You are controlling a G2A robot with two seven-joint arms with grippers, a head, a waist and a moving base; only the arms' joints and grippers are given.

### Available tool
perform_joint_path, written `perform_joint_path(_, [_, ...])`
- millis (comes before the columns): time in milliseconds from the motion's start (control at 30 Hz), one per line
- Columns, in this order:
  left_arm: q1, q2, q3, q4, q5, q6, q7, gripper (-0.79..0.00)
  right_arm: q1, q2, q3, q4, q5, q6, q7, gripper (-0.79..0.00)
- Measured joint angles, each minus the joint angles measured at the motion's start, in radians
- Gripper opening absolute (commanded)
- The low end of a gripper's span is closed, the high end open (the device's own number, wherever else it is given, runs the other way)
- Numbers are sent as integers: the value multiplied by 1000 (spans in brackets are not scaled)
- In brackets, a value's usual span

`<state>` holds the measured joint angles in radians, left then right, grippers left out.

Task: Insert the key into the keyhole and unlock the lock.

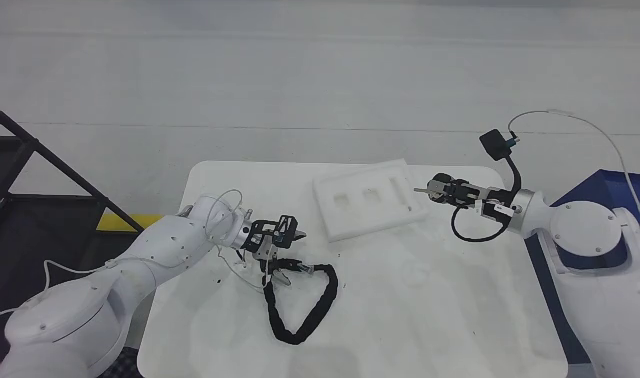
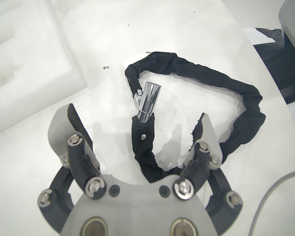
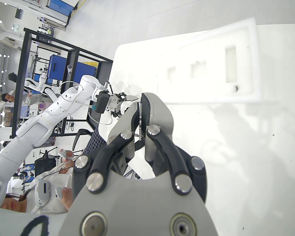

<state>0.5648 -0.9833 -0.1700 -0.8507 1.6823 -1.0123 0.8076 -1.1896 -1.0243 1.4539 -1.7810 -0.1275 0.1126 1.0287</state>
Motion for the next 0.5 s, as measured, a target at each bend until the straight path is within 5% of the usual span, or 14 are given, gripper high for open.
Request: perform_joint_path(500, [85, 41, -52, -74, -28, 102, 2, 0, 0, 0, 0, 0, 0, 0, 0, -785])
